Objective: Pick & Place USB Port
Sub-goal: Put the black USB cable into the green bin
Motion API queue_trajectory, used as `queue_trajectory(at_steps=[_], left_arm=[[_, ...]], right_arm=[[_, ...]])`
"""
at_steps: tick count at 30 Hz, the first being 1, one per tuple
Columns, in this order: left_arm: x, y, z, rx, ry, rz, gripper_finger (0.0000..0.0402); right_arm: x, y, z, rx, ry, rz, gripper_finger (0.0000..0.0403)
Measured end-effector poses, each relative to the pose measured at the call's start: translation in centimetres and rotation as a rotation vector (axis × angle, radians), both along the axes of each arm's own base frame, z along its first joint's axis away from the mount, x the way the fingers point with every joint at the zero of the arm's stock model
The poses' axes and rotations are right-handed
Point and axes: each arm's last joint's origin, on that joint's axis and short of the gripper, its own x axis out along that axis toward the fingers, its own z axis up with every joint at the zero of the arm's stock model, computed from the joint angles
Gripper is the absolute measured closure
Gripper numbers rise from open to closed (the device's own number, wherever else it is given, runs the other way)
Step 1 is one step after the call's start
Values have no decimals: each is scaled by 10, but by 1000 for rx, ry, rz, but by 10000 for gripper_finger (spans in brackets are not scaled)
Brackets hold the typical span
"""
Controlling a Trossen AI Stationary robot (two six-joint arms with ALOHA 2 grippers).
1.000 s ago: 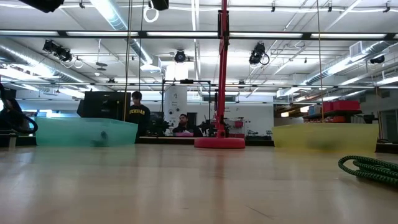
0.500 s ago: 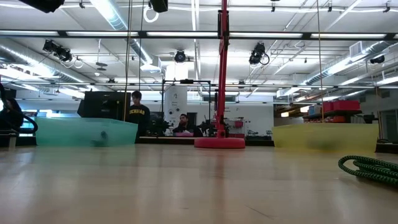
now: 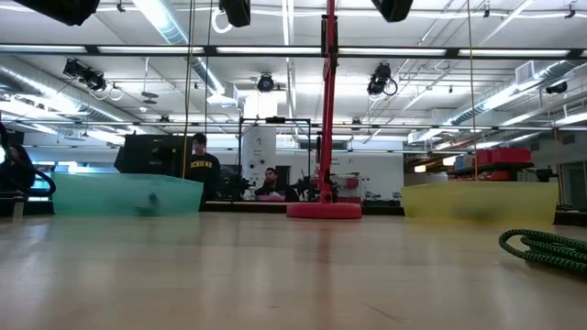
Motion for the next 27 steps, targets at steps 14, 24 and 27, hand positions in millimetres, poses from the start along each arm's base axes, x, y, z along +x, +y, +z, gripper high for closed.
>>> queue_trajectory(at_steps=[14, 24, 27], left_arm=[[4, 1, -2, 0, 25, -29, 298], [3, 2, -1, 22, 12, 10, 391], [3, 2, -1, 34, 12, 26, 391]], right_arm=[[5, -7, 2, 11, -20, 5, 392], [3, -4, 1, 18, -6, 24, 364], [1, -1, 1, 9, -8, 31, 328]])
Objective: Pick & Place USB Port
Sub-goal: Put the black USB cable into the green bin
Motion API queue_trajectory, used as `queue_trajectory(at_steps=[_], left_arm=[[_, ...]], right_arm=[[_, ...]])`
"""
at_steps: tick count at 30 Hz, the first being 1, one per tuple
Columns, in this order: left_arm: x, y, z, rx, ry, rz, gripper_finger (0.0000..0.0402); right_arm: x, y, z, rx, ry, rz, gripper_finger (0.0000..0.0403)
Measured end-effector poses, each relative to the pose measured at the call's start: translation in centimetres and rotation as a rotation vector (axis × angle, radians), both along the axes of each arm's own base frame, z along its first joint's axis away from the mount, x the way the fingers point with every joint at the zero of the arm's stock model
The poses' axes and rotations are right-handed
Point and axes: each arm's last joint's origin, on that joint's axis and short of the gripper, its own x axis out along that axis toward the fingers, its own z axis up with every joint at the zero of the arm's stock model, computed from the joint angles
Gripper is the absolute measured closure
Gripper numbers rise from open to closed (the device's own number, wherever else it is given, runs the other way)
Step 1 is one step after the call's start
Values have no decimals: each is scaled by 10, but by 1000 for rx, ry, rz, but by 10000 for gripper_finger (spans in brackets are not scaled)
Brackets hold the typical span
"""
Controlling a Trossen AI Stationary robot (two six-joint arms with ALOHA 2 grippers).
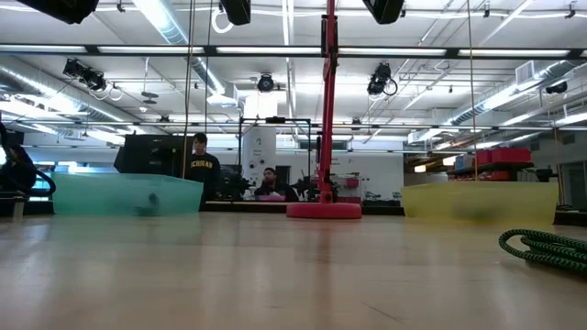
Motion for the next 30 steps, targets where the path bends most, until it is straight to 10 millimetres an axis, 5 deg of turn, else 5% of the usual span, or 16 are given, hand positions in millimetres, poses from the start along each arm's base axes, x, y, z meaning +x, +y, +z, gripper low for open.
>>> queue_trajectory(at_steps=[7, 15, 30], left_arm=[[2, 3, -1, 8, 19, 27, 392], [-9, 25, -2, 19, 104, 189, 392], [-121, 91, -22, -111, 238, 635, 393]], right_arm=[[-4, 4, -4, -14, 43, 19, 275], [-13, 14, -16, -7, 178, 76, 270], [-32, 36, -23, -14, 247, 60, 299]])
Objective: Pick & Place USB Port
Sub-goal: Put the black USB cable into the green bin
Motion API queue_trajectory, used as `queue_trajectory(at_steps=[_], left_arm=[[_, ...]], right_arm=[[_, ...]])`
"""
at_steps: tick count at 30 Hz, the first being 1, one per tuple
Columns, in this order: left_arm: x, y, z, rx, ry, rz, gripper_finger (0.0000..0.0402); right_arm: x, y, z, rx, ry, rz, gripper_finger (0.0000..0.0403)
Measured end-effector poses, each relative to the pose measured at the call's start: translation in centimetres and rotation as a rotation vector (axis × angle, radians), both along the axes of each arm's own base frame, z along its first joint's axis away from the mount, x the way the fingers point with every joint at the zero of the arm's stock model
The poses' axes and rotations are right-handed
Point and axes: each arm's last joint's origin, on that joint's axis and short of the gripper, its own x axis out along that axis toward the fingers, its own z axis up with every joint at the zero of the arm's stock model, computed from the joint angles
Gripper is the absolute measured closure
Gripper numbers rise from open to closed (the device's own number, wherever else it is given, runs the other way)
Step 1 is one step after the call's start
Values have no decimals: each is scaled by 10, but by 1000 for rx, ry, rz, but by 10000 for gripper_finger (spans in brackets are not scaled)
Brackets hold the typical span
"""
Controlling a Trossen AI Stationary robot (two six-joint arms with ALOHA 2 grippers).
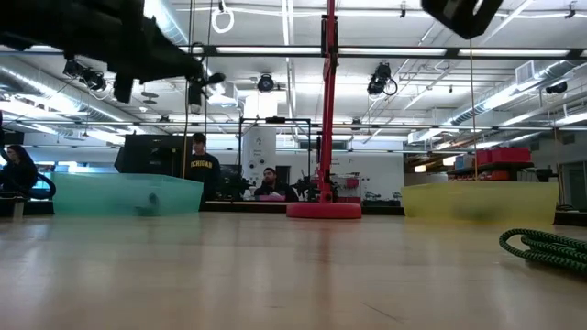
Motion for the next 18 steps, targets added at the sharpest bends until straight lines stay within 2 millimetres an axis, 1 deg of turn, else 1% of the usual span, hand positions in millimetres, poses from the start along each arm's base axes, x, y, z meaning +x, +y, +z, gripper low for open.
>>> queue_trajectory(at_steps=[4, 7, 10, 13, 16, 18], left_arm=[[-20, 11, 0, 4, -31, 106, 393], [-31, 18, 4, 45, -13, 181, 393], [-40, 23, 8, 59, -3, 255, 393], [-50, 29, 12, 61, -1, 323, 393], [-59, 36, 13, 34, -17, 353, 393], [-65, 41, 11, 15, -16, 368, 393]], right_arm=[[-6, 8, -1, 3, -4, -15, 305], [-8, 14, -7, 10, 10, -26, 307], [-8, 21, -17, 19, 26, -23, 307], [-5, 26, -22, 55, 31, 5, 307], [-4, 27, -24, 70, 29, 26, 307], [-3, 27, -23, 70, 18, 27, 307]])
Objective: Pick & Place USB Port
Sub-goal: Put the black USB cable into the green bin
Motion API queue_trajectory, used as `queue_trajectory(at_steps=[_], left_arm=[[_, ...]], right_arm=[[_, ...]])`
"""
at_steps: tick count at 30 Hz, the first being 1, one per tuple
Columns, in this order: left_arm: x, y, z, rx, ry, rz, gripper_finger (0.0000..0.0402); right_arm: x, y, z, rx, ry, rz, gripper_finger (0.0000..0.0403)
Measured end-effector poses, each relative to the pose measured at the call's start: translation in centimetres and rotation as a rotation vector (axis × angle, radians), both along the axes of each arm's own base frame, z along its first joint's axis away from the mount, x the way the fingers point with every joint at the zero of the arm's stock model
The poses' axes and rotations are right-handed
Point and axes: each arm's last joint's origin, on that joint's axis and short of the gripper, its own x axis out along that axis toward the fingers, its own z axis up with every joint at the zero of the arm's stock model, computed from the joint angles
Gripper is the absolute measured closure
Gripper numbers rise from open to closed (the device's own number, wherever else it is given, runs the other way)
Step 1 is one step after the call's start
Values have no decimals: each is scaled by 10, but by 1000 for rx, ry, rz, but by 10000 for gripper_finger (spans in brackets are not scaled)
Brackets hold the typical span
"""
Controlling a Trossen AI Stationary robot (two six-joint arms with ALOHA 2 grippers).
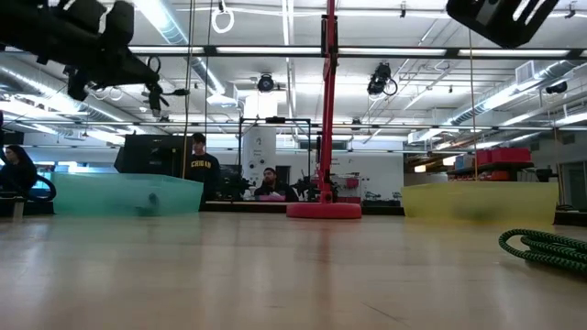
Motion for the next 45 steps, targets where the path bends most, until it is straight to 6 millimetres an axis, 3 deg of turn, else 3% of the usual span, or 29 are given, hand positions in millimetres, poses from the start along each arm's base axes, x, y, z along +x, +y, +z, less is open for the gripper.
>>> queue_trajectory(at_steps=[12, 34, 45], left_arm=[[-24, 25, -35, -181, 50, 118, 393], [-40, 70, -50, -414, 145, 441, 391], [-30, 80, -37, -363, 150, 285, 227]], right_arm=[[4, -1, 5, 3, -55, 15, 307], [22, -25, 5, -46, -61, 34, 307], [23, -26, 5, -40, -58, 40, 307]])
